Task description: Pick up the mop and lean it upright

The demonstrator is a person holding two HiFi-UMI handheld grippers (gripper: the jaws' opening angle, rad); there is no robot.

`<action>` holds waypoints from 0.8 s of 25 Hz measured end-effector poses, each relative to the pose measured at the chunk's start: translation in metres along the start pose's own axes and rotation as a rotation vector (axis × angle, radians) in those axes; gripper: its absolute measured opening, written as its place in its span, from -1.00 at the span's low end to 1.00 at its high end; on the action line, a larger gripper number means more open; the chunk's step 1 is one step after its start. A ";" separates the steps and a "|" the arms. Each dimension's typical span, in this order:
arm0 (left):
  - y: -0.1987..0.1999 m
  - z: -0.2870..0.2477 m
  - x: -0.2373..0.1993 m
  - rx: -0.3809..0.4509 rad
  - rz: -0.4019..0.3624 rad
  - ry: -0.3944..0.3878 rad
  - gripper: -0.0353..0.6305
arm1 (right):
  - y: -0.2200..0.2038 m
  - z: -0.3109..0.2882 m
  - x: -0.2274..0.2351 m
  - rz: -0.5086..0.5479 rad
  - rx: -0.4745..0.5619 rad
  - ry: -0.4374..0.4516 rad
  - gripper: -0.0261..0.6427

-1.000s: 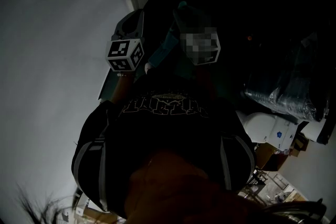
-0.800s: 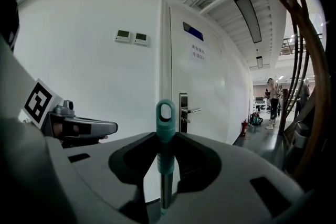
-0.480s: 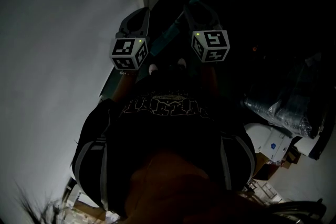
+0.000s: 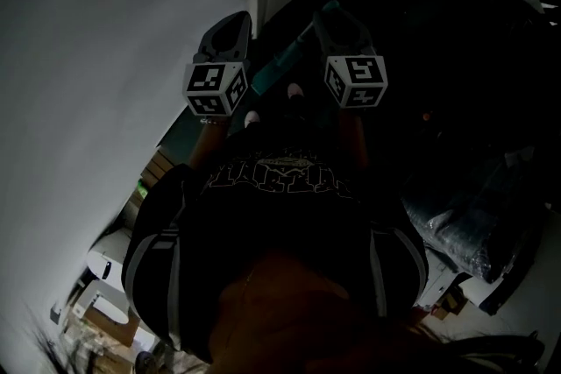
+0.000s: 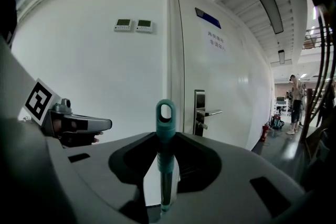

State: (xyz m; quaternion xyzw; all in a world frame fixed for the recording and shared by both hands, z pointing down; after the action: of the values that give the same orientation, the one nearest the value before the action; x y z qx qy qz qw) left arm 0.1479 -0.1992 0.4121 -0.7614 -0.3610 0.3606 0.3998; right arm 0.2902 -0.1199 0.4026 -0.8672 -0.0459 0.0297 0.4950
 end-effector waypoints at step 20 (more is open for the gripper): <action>0.011 -0.043 -0.013 0.060 0.162 0.320 -0.76 | 0.001 -0.105 0.012 0.233 -0.120 0.366 -0.57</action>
State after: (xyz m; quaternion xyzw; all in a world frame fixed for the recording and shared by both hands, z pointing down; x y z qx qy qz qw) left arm 0.1803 -0.2301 0.4242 -0.8233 -0.2193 0.2767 0.4445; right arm 0.3128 -0.2090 0.4555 -0.8855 0.1433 -0.0739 0.4359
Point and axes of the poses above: the fingertips, and each gripper's own axes: z backward along the fingers, x to its right, y out of its top, the point moved 2 cm from there along z, backward along the fingers, and after that the axes turned 15 degrees about -x, right-handed, at the moved point
